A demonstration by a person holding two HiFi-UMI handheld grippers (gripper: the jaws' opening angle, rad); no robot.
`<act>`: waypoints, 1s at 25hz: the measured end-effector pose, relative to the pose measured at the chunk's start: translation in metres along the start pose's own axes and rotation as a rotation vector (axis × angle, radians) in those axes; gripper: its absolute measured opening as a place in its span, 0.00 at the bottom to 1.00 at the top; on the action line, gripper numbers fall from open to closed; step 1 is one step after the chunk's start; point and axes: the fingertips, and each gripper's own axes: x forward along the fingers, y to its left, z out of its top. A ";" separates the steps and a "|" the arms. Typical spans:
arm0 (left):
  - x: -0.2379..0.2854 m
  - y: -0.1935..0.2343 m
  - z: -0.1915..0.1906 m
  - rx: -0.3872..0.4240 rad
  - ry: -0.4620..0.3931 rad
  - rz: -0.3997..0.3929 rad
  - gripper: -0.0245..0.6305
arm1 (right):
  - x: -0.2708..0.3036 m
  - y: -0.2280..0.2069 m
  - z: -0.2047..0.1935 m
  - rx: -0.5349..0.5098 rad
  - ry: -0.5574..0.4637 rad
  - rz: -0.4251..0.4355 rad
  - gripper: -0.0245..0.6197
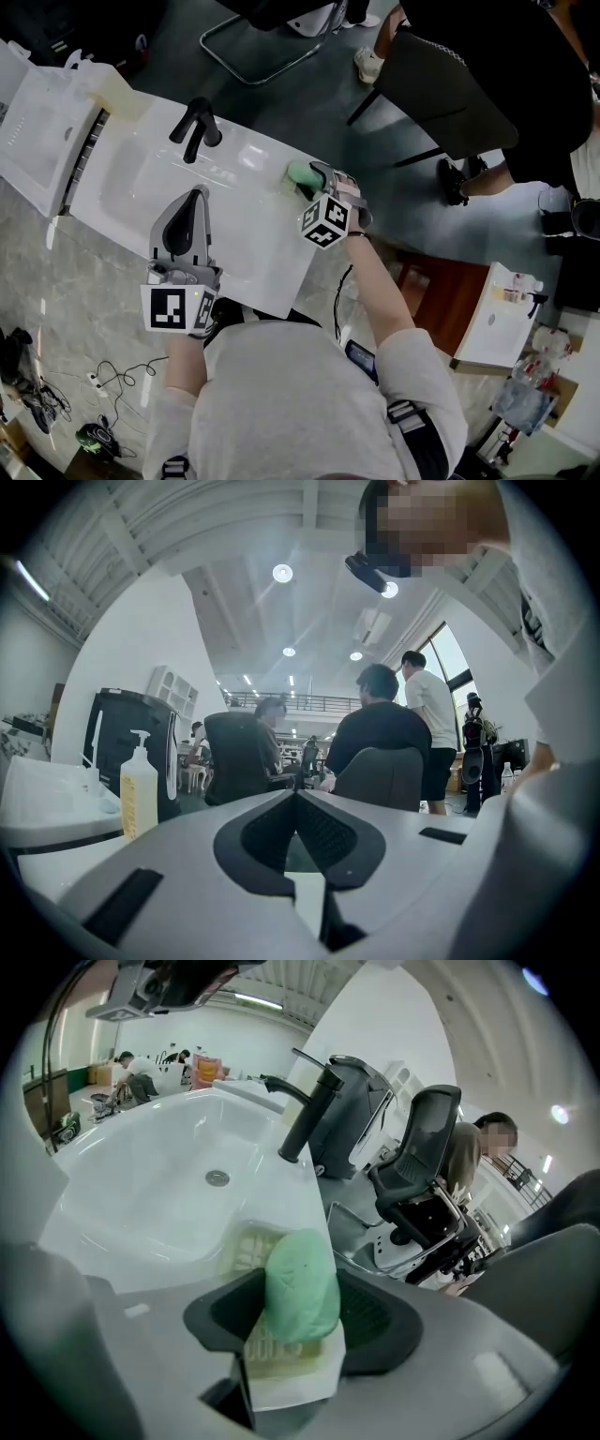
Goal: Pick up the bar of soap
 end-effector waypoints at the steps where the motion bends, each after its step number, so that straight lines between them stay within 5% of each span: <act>1: 0.000 0.000 0.000 0.000 0.001 0.000 0.05 | -0.001 0.000 0.000 0.006 -0.004 -0.004 0.43; 6: 0.001 0.001 -0.001 -0.003 0.000 -0.001 0.05 | -0.008 -0.002 0.002 0.105 -0.044 -0.009 0.38; 25: -0.007 0.005 -0.003 -0.008 0.005 0.005 0.05 | 0.015 -0.005 -0.005 0.400 0.024 0.229 0.42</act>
